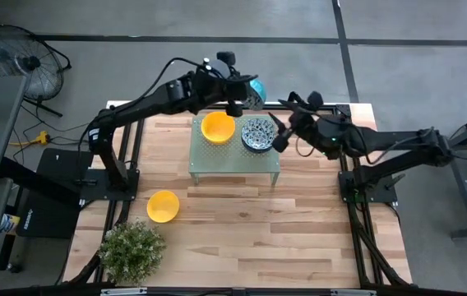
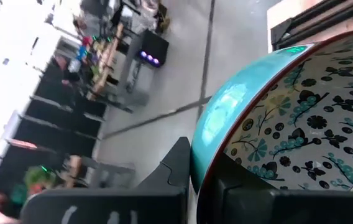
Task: Pick & Place Mini bowls
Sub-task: Stack the blue bowl on top of the blue bowls on the shelf
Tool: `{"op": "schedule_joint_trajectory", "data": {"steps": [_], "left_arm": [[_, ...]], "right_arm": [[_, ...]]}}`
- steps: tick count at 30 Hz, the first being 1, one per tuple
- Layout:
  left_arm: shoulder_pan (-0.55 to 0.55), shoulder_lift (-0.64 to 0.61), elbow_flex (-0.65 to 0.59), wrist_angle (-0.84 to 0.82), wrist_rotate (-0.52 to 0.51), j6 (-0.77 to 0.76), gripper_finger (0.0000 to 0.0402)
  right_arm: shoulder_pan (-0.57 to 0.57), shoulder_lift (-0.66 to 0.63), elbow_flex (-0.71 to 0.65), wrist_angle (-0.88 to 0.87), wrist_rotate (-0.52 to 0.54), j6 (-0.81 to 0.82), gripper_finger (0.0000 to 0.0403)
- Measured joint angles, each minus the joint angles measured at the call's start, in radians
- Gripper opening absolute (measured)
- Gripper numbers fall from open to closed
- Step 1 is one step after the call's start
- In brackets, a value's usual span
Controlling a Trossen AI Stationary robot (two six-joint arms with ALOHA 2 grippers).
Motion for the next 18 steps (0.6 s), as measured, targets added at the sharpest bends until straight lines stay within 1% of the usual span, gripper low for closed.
{"op": "schedule_joint_trajectory", "data": {"steps": [2,4,7,10,13,15,18], "left_arm": [[-0.01,0.008,0.001,0.046,-0.016,0.045,0.0007],[-0.018,0.013,0.003,0.073,-0.026,0.077,0.0007],[-0.029,0.017,0.001,0.09,-0.009,0.136,0.0007],[-0.037,0.015,0.001,0.113,-0.007,0.188,0.0007],[-0.051,0.015,0.001,0.137,-0.001,0.242,0.0007],[-0.065,0.015,0.001,0.163,0.002,0.286,0.0007],[-0.078,0.015,0.001,0.177,-0.035,0.357,0.0007]], "right_arm": [[0.0,0.041,0.05,-0.003,-0.002,-0.045,0.0204],[0.0,0.076,0.093,-0.003,-0.002,-0.039,0.0204],[0.0,0.109,0.138,-0.002,0.011,-0.055,0.0204],[0.0,0.129,0.154,-0.003,0.068,-0.109,0.0205],[-0.008,0.133,0.154,-0.009,0.119,-0.114,0.0204],[-0.019,0.133,0.154,-0.025,0.11,-0.112,0.0204],[-0.034,0.132,0.154,-0.043,0.078,-0.12,0.0205]]}}
